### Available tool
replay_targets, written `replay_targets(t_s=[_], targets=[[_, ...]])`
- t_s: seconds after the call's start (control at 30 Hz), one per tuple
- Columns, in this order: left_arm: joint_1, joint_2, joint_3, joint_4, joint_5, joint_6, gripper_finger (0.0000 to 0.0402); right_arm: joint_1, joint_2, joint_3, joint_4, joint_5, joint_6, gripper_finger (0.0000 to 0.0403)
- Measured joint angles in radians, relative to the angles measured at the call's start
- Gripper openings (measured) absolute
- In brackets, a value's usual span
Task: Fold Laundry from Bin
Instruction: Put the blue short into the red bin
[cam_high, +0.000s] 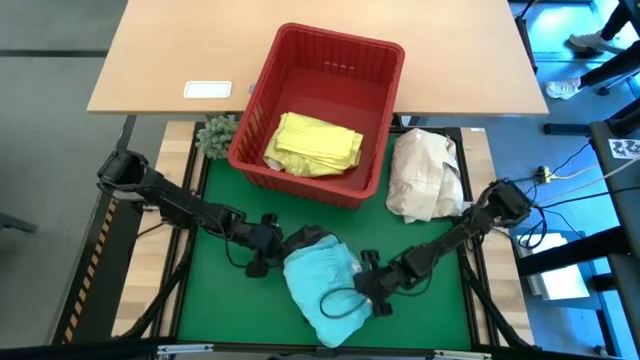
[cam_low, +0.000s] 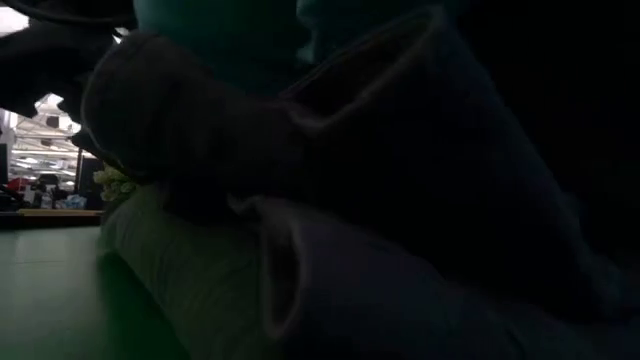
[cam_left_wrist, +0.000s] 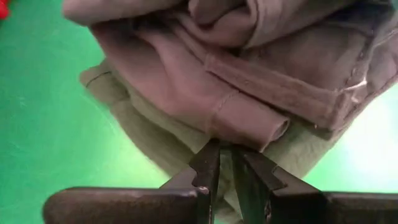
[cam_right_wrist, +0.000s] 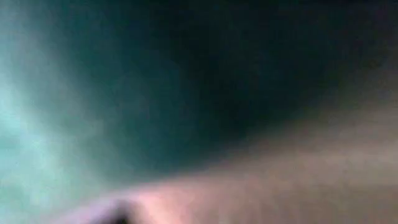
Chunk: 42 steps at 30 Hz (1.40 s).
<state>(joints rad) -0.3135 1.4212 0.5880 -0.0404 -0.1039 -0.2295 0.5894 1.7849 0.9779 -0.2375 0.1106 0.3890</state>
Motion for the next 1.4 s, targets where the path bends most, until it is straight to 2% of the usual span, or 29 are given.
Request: replay_targets(t_s=[0.27,0.4,0.57,0.73,0.83,0.97,1.1,1.23,1.4], targets=[[-0.083,0.000,0.000,0.055,-0.009,-0.104,0.0040,-0.127,-0.010,0.002,-0.169,-0.025,-0.095,0.0001],[-0.112,0.000,0.000,0.052,-0.023,-0.109,0.0040,-0.174,-0.014,0.002,-0.191,-0.056,-0.130,0.0001],[-0.113,-0.038,0.000,-0.110,-0.141,-0.112,0.0040,-0.177,-0.056,0.000,-0.225,-0.086,-0.155,0.0001],[-0.110,-0.146,0.020,-0.294,-0.306,-0.104,0.0040,-0.155,-0.145,0.000,-0.316,-0.032,-0.120,0.0001],[-0.116,-0.226,0.066,-0.350,-0.332,-0.072,0.0040,-0.151,-0.207,0.000,-0.326,0.014,-0.102,0.0001],[-0.163,-0.286,0.144,-0.301,-0.299,0.025,0.0040,-0.145,-0.250,0.001,-0.324,0.061,-0.093,0.0001],[-0.237,-0.271,0.211,-0.191,-0.287,0.176,0.0040,-0.145,-0.260,0.001,-0.319,0.113,-0.079,0.0001],[-0.293,-0.193,0.251,-0.047,-0.284,0.306,0.0040,-0.145,-0.259,0.000,-0.282,0.162,-0.079,0.0001],[-0.334,-0.044,0.325,-0.012,-0.277,0.383,0.0040,-0.145,-0.259,0.000,-0.185,0.167,-0.080,0.0001]])
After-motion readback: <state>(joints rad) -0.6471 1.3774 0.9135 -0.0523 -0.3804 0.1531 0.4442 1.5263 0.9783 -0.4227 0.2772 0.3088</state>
